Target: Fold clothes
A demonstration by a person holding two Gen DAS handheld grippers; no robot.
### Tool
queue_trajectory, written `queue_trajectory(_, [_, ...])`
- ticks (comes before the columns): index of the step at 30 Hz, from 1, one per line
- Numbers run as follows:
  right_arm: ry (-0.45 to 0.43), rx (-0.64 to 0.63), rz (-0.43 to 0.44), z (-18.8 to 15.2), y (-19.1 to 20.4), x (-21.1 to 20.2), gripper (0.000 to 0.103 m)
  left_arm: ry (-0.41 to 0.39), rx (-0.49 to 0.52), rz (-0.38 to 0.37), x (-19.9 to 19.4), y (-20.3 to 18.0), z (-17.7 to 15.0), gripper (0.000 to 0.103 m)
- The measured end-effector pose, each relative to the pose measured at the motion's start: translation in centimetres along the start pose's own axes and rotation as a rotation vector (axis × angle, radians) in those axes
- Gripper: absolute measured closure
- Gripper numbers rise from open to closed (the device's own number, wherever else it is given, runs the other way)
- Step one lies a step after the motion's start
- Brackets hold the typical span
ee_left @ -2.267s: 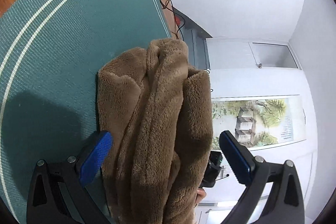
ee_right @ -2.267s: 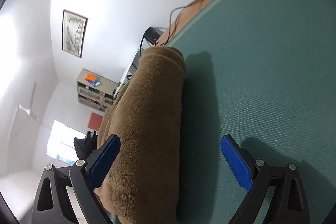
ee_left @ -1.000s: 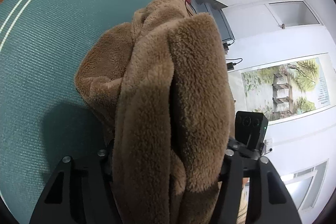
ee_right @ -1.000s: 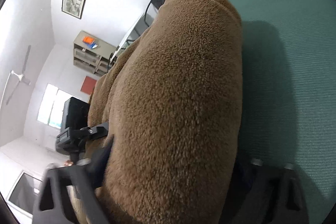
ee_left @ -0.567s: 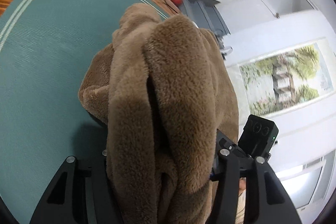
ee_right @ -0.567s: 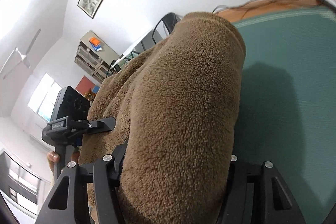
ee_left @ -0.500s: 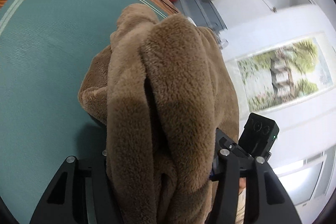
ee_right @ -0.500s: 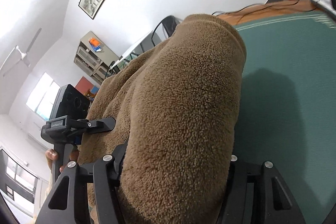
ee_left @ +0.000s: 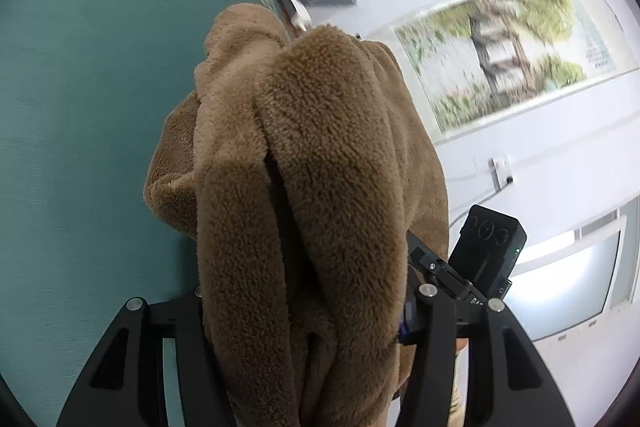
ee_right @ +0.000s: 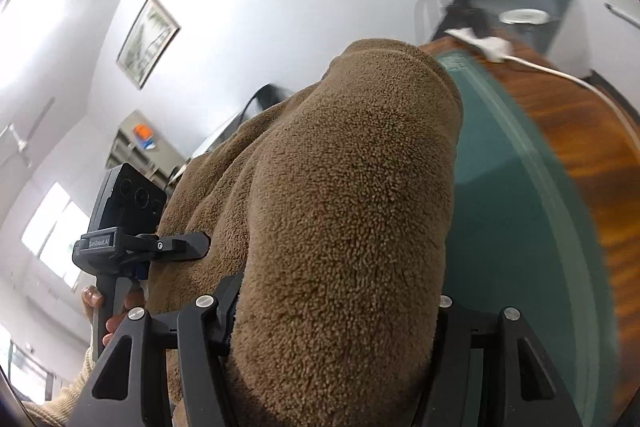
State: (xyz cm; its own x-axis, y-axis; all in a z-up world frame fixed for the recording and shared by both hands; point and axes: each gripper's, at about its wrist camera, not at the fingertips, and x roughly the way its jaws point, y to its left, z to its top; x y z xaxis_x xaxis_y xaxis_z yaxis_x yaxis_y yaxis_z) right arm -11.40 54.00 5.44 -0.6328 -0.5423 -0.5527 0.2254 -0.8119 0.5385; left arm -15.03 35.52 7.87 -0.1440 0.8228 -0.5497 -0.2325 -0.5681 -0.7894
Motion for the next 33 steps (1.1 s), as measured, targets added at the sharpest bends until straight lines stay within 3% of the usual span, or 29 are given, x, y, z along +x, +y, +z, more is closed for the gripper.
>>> queue_trajectory(4, [-0.012,0.055,-0.047,-1.1,-3.7,-2.3,0.041,0.046,0.0,-0.007,4.4,-1.6,-0.5,0.043])
queue_trajectory(5, [-0.018,0.065,-0.06,-0.8,-2.2,-1.1,0.041,0.055,0.0,-0.008,5.4,-2.0,-0.5,0.043])
queue_trajectory(8, [-0.014,0.105,-0.07,-1.3,-6.2,-3.7,0.041,0.062,-0.003,0.008,8.2,-2.6,0.5,0.043])
queue_trajectory(11, [0.016,0.14,-0.051,-2.4,-8.5,-3.8,0.041,0.056,-0.011,0.037,10.3,-3.4,-2.0,0.043])
queue_trajectory(14, [0.032,0.149,-0.037,-3.4,-10.1,-3.4,0.04,0.04,-0.007,0.062,13.8,-2.7,0.7,0.039])
queue_trajectory(17, [0.029,0.163,-0.037,-3.3,-10.7,-3.2,0.023,0.01,0.029,0.151,13.1,-2.6,-0.2,0.022])
queue_trajectory(19, [0.019,0.157,-0.078,-3.8,-10.3,-4.3,0.012,-0.03,0.086,0.227,12.8,-3.7,-0.5,0.021])
queue_trajectory(21, [-0.014,0.114,-0.137,-4.0,-9.6,-5.5,0.011,-0.088,0.195,0.333,12.0,-6.0,-1.2,0.021])
queue_trajectory(24, [-0.127,-0.02,-0.312,-4.7,-6.9,-8.4,0.011,-0.221,0.391,0.515,10.4,-10.6,-3.4,0.019])
queue_trajectory(27, [-0.252,-0.197,-0.427,-6.4,-2.6,-10.8,0.011,-0.323,0.545,0.58,9.7,-14.4,-6.2,0.011])
queue_trajectory(28, [-0.273,-0.239,-0.436,-7.2,-1.3,-11.2,0.011,-0.351,0.592,0.596,9.3,-15.3,-7.2,0.002])
queue_trajectory(30, [-0.292,-0.328,-0.447,-9.5,1.2,-11.3,0.011,-0.357,0.642,0.592,9.7,-16.2,-8.1,0.0])
queue_trajectory(33, [-0.245,-0.498,-0.482,-12.5,4.4,-9.0,0.011,-0.286,0.68,0.585,12.0,-16.5,-8.1,0.0])
